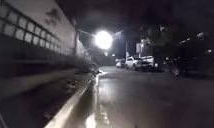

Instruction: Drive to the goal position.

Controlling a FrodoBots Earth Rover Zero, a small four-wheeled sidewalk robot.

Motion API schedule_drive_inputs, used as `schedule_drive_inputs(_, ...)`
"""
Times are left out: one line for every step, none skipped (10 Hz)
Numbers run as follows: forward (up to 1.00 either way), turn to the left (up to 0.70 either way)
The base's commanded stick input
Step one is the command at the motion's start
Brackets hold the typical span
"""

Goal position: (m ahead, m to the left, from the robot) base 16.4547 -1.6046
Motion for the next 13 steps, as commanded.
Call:
schedule_drive_inputs(0.5,-0.18)
schedule_drive_inputs(0.5,0.0)
schedule_drive_inputs(0.5,-0.21)
schedule_drive_inputs(0.5,-0.5)
schedule_drive_inputs(0.5,-0.5)
schedule_drive_inputs(0.5,-0.5)
schedule_drive_inputs(0.5,-0.5)
schedule_drive_inputs(0.5,-0.3)
schedule_drive_inputs(0.5,0.0)
schedule_drive_inputs(0.5,0.0)
schedule_drive_inputs(0.5,0.0)
schedule_drive_inputs(0.5,0.0)
schedule_drive_inputs(0.5,0.0)
